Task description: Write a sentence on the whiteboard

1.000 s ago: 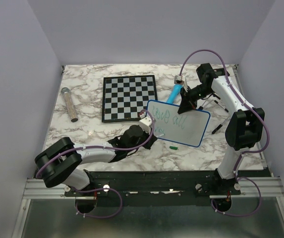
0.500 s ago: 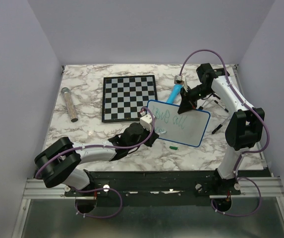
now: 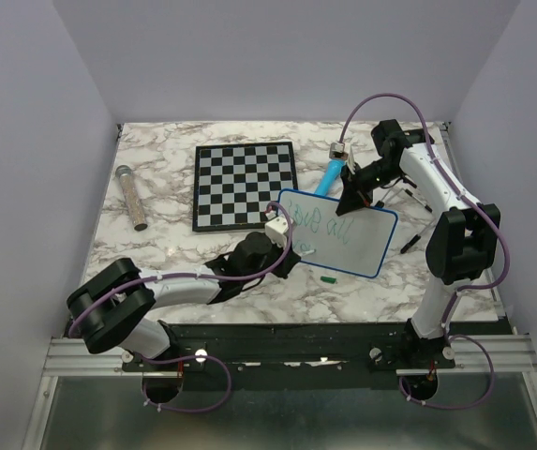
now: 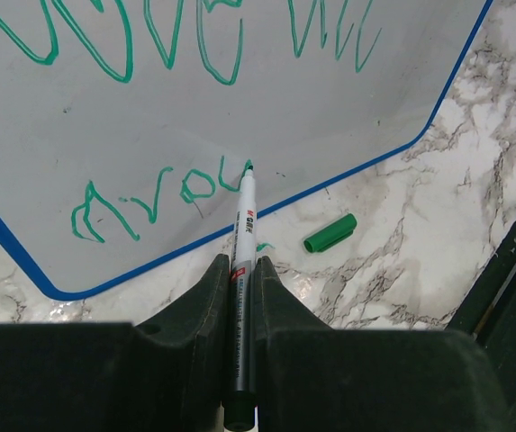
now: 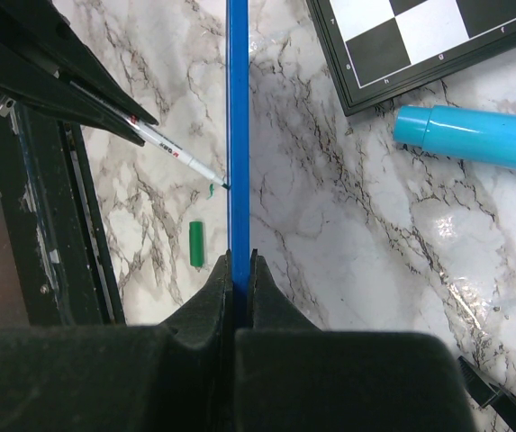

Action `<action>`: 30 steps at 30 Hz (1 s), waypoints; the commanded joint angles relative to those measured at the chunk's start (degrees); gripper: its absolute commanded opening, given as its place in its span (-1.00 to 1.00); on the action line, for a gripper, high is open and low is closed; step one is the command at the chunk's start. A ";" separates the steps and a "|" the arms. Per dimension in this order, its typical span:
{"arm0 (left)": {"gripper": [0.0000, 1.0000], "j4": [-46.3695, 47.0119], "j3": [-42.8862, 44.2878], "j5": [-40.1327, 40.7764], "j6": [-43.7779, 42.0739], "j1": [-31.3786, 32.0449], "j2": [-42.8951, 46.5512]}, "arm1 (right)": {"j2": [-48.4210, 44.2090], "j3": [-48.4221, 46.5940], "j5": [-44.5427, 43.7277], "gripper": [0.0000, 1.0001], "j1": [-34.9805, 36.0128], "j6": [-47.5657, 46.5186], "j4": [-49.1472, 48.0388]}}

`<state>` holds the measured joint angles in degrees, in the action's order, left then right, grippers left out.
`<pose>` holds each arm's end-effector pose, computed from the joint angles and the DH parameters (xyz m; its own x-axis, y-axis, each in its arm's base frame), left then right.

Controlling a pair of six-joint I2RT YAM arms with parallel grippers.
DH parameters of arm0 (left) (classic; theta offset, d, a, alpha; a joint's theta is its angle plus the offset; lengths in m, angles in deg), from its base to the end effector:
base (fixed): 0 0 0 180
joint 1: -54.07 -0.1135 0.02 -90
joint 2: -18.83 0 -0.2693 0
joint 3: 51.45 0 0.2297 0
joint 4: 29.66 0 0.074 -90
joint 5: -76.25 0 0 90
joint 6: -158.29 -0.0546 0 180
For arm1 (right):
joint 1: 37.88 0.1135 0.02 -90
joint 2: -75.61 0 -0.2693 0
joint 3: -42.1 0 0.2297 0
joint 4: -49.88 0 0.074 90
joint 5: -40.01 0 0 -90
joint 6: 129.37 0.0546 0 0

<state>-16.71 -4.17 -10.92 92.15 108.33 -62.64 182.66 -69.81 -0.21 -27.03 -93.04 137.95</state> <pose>0.1715 -0.2337 0.2042 -0.5106 0.0178 -0.8596 0.6312 0.6866 -0.3607 0.3268 0.1051 0.2819 -0.4084 -0.6080 -0.6809 -0.9102 0.2151 0.3539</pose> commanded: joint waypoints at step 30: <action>-1.00 1.70 3.80 -3.18 1.72 -1.09 -0.97 | 0.09 0.09 0.85 -0.99 0.31 -1.09 0.73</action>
<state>-15.68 -2.64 -15.45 93.88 107.63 -63.78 182.66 -69.81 -0.21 -27.01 -93.08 138.00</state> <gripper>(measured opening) 0.185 0.037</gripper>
